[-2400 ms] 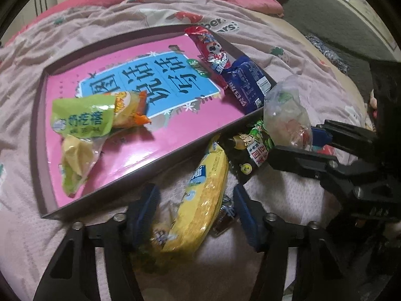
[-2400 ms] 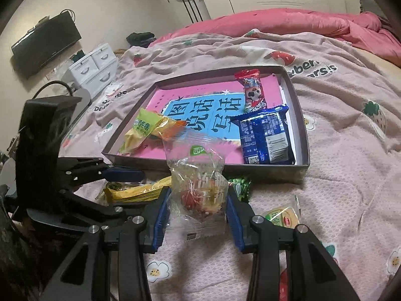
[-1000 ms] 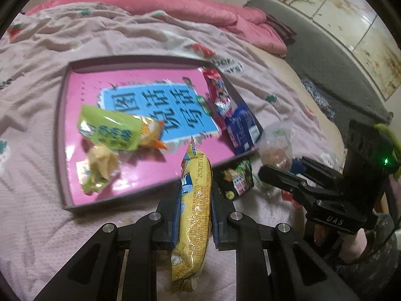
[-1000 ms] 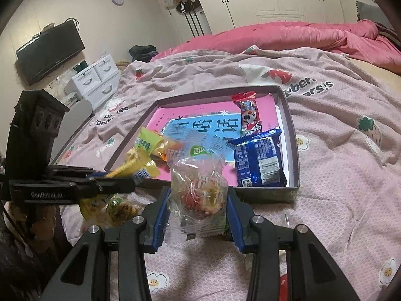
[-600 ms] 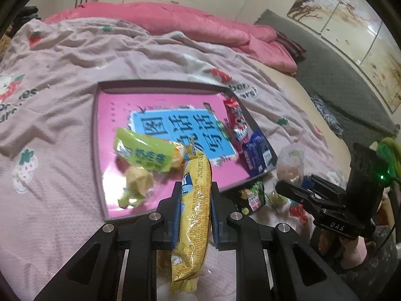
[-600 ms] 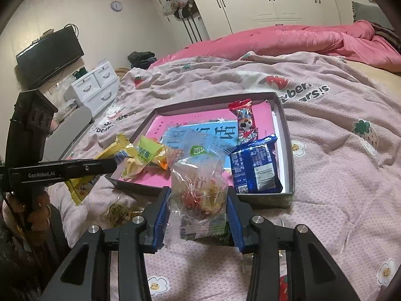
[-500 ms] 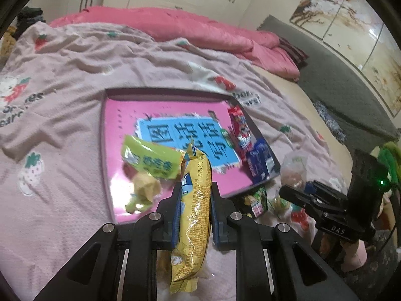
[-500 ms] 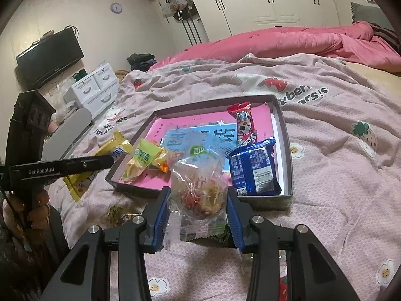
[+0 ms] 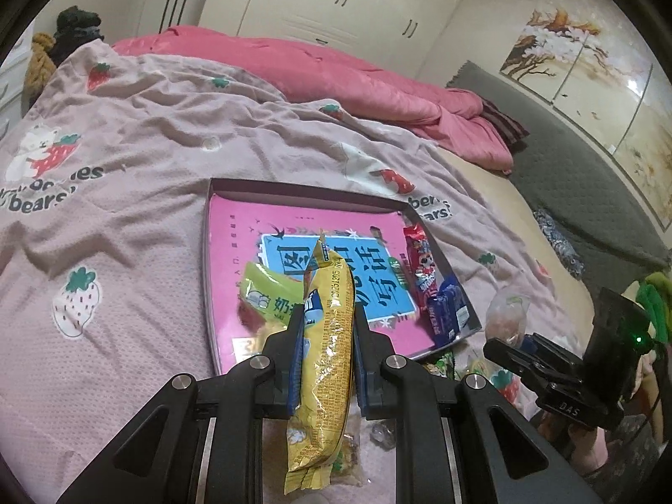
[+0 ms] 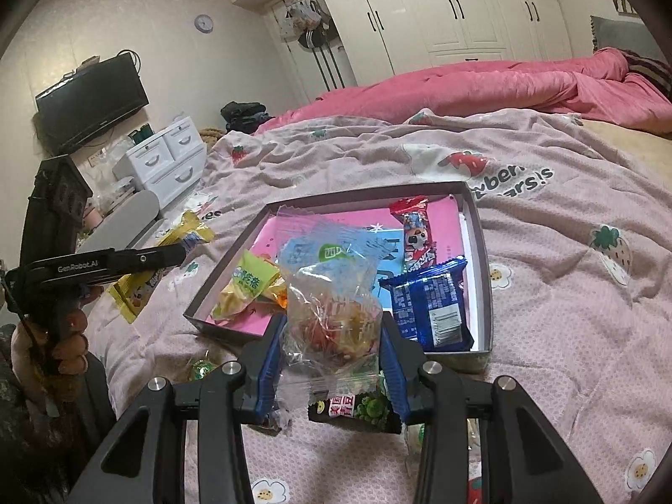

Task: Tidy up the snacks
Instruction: 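Carry the yellow bag over the tray with the left gripper while the right carries the clear bag there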

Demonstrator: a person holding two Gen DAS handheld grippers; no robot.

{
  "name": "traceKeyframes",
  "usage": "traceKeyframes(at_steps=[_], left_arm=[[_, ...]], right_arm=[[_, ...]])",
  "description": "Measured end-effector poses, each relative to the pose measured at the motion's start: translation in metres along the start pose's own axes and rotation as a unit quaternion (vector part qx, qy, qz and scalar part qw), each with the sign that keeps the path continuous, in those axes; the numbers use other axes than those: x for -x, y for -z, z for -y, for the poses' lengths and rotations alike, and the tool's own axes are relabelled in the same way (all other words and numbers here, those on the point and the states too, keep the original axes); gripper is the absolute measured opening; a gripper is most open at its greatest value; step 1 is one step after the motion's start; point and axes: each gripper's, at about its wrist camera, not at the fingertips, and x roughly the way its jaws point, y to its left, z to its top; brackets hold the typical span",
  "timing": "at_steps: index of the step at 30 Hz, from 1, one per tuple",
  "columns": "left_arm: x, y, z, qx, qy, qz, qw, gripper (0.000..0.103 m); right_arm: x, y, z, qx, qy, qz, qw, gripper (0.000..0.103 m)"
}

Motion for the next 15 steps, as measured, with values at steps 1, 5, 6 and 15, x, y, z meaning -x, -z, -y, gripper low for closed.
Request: traceKeyframes(at_steps=[1, 5, 6, 15], left_arm=[[-0.0005, -0.0006, -0.0007, 0.001, 0.001, 0.001, 1.0000, 0.020], [0.0013, -0.0004, -0.0004, 0.001, 0.001, 0.008, 1.0000, 0.020], [0.0019, -0.0003, -0.0006, 0.002, 0.001, 0.010, 0.9999, 0.020], [0.0003, -0.0012, 0.0008, 0.002, 0.005, 0.013, 0.9999, 0.020]], right_arm=[[-0.0002, -0.0003, -0.0007, 0.002, 0.000, 0.000, 1.000, 0.043], [-0.0013, -0.0033, -0.0019, 0.009, 0.002, 0.005, 1.000, 0.043], [-0.0016, -0.0041, -0.0017, 0.009, 0.001, 0.007, 1.000, 0.043], [-0.0034, -0.0090, 0.0010, 0.008, -0.001, 0.015, 1.000, 0.043]])
